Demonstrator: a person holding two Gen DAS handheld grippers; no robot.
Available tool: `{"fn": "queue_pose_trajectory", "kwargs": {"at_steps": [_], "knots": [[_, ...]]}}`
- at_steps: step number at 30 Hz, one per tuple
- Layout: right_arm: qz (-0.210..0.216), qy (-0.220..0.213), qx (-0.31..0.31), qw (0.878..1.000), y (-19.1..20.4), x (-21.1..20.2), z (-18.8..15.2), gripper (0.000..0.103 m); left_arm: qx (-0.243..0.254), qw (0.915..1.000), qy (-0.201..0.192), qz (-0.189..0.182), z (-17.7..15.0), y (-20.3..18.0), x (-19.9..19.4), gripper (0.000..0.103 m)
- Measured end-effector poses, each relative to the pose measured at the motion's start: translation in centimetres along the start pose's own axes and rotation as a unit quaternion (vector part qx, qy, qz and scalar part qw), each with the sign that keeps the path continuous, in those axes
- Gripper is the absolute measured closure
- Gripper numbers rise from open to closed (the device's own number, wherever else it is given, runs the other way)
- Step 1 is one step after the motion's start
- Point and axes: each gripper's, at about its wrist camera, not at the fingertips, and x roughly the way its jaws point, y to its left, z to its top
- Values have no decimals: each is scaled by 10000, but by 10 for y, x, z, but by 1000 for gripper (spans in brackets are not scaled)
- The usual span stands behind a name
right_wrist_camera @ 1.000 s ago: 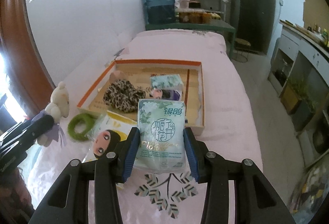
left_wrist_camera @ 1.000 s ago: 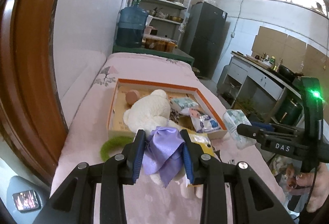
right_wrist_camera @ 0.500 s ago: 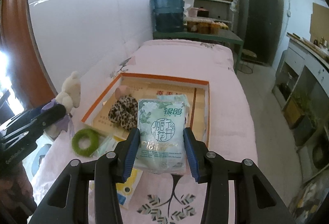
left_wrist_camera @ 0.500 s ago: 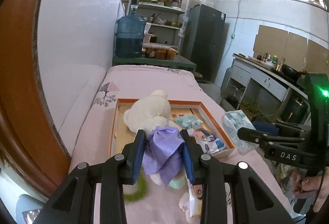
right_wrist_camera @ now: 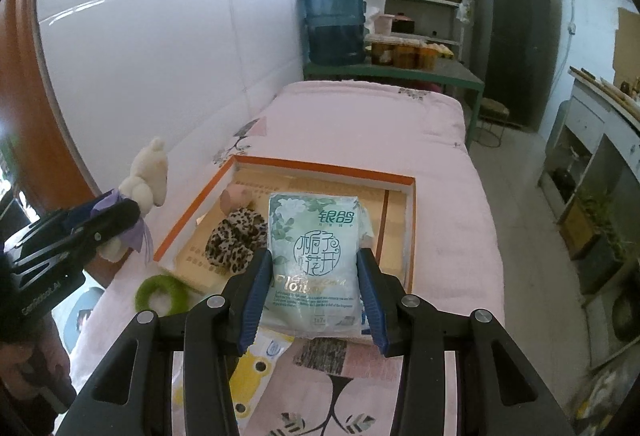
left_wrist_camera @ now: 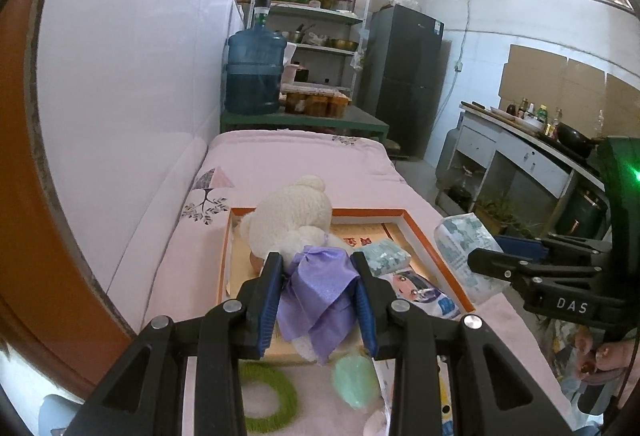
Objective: Organize soft objects
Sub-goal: 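Carry the teddy bear and tissue pack toward the box lid, then lower the teddy bear and tissue pack into the box lid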
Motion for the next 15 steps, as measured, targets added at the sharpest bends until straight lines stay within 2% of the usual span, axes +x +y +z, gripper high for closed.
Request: {"fn": "queue_pose_trajectory", "kwargs": {"at_steps": [15], "knots": [[50,151,3,9999,-7,31,13,58,4,9999,125,-19,7,4,32,69]]}}
